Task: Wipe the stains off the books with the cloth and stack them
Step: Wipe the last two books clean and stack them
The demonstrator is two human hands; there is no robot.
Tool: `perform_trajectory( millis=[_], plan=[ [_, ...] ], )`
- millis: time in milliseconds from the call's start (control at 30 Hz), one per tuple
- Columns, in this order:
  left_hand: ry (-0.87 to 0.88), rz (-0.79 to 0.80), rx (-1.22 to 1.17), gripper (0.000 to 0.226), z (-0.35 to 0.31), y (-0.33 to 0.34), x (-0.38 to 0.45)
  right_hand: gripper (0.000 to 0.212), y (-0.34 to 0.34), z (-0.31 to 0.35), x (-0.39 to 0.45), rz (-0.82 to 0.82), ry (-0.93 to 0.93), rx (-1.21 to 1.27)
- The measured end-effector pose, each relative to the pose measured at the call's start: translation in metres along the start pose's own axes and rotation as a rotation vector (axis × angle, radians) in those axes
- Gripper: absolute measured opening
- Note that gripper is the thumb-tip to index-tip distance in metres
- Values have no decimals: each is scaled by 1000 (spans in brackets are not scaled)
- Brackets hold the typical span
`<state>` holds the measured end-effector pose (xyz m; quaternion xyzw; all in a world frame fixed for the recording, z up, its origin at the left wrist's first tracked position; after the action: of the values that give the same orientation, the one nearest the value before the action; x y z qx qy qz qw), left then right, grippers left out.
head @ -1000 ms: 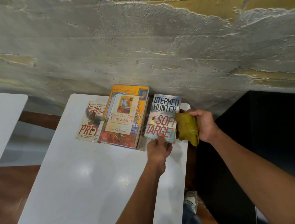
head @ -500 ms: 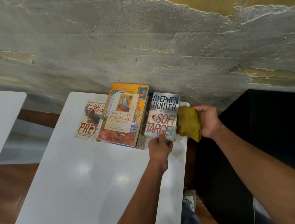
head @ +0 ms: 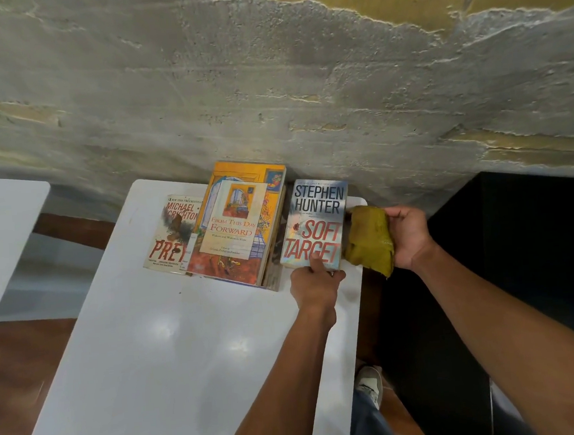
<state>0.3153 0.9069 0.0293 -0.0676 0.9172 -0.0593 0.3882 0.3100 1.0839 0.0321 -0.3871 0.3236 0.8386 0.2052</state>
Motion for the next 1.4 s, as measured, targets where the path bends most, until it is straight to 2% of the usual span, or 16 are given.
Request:
perform_trajectory(
  millis=[267, 433, 667, 800, 933, 1033, 1133, 1233, 1333, 1400],
  plan=[
    [68, 2, 97, 31, -1, 1, -5, 43, -2, -7, -6, 4, 22, 31],
    [84, 18, 48, 28, -1, -3, -5, 41, -2, -13, -15, -14, 25, 9],
    [-97, 39, -36, 45, -4, -8, -9, 40, -6, -15, -43, -224, -83, 87],
    [-168, 89, -13, 44, -8, -25, -23, 39, -3, -16, -72, -179, -106, 146],
    [-182, 161, 47, 49, -17, -49, -44, 45, 14, -22, -107, -57, -132, 178],
    [-25, 234, 57, 47, -28, -75, -63, 44, 39, -34, -137, 121, -118, 184],
    [142, 319, 57, 46, -42, -106, -93, 43, 72, -55, -166, 246, -122, 84],
    [171, 400, 1, 53, -55, -139, -111, 51, 110, -85, -185, 283, -167, -28],
    [236, 475, -10, 61, -67, -194, -118, 38, 158, -120, -207, 295, -268, -103],
    [305, 576, -3, 58, -72, -236, -125, 31, 189, -141, -222, 266, -345, -120]
  ],
)
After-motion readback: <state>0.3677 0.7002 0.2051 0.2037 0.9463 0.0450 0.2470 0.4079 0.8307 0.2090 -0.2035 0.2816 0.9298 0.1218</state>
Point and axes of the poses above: each hand's wrist, its own x-axis towards the middle knuckle, its own y-axis out of the palm, z = x × y, the point moved 2 cm from there along x, towards the middle knuckle, and after that the axes turned 6 degrees about -x, right-handed, at the moved point
